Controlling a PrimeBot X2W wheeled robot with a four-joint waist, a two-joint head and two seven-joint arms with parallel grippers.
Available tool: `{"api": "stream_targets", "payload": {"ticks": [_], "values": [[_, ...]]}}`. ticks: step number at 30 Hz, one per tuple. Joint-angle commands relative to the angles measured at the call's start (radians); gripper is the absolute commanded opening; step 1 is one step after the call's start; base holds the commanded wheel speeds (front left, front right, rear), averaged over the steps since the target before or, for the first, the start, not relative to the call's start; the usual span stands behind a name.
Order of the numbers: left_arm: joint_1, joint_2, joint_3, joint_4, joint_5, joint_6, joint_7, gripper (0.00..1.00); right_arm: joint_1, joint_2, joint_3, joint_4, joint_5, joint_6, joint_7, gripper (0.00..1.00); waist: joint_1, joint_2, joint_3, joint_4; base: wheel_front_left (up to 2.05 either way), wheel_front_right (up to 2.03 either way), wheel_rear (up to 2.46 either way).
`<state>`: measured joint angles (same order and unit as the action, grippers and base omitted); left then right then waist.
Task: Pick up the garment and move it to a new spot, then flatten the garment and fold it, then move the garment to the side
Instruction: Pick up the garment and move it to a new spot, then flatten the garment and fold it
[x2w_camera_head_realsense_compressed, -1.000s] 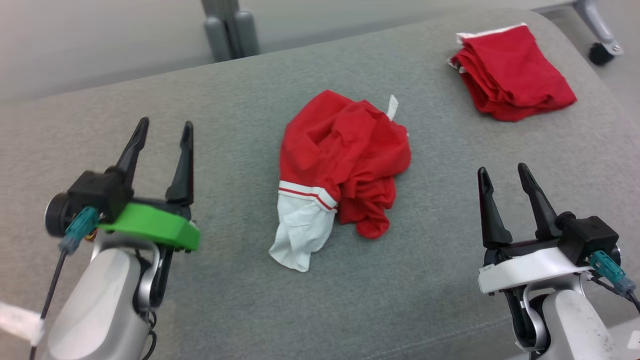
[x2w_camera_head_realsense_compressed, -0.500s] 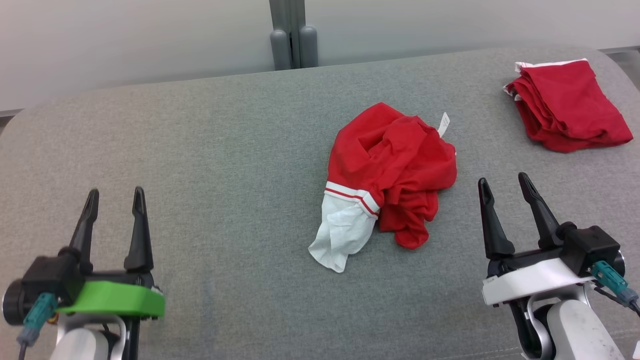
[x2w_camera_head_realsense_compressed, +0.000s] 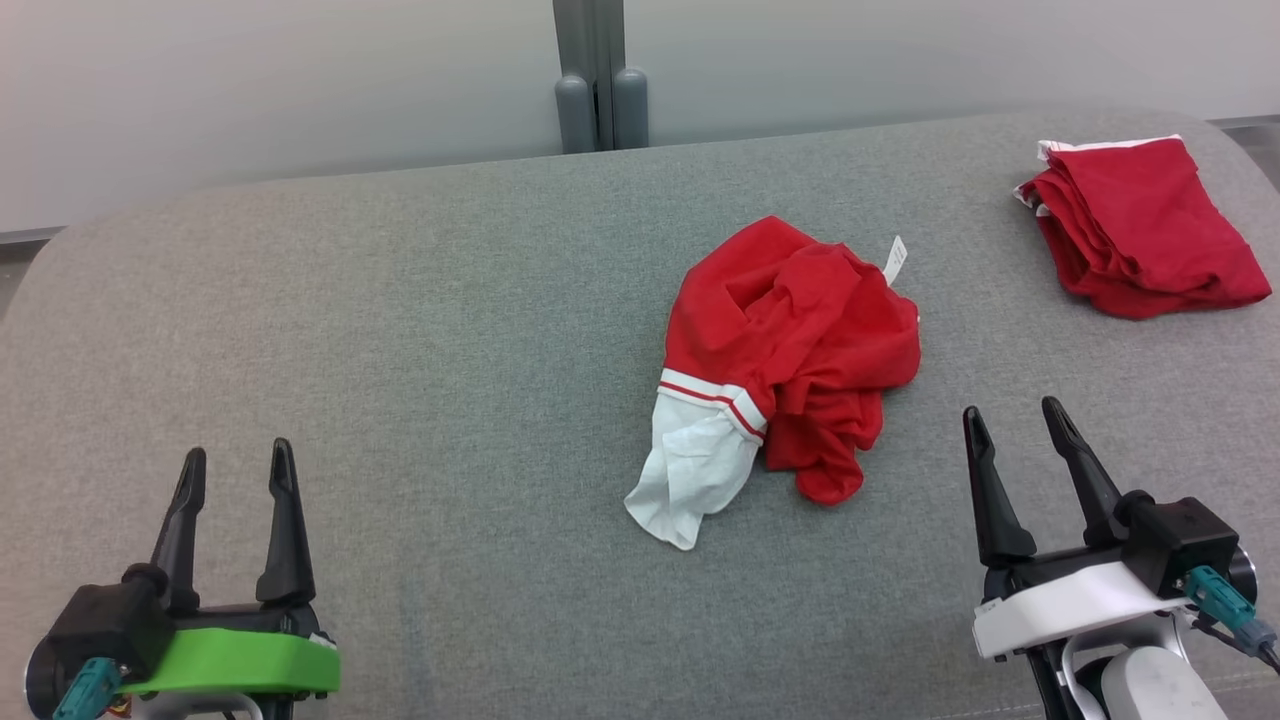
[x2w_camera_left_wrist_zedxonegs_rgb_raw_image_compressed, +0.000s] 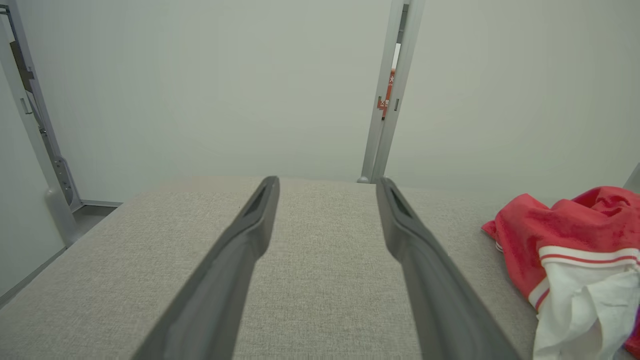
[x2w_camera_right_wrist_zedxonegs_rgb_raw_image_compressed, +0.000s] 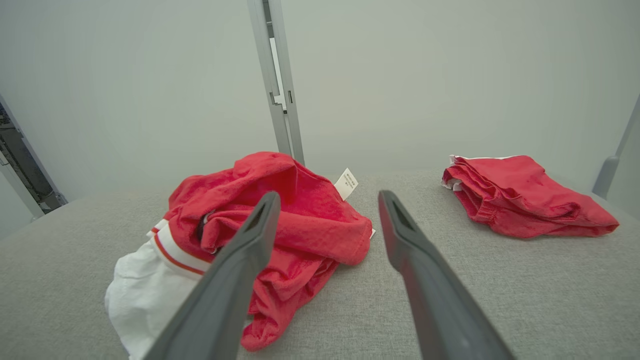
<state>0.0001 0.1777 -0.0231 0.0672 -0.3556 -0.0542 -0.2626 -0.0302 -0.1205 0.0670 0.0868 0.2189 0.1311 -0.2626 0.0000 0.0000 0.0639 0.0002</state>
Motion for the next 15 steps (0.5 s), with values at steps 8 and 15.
{"api": "stream_targets", "payload": {"ticks": [8, 15], "values": [[0.015, -0.030, 0.036, 0.027, 0.036, -0.052, -0.003, 1.00, 0.018, -0.008, 0.006, 0.011, 0.005, -0.001, -0.003, 1.00, 0.0000, 0.0000, -0.018, 0.006, 0.00, 0.00, 0.00], [0.012, -0.045, 0.045, 0.051, 0.051, -0.069, -0.003, 1.00, 0.021, -0.011, 0.009, 0.015, 0.003, -0.001, -0.003, 1.00, 0.0000, 0.0000, -0.026, 0.007, 0.00, 0.00, 0.00]]}}
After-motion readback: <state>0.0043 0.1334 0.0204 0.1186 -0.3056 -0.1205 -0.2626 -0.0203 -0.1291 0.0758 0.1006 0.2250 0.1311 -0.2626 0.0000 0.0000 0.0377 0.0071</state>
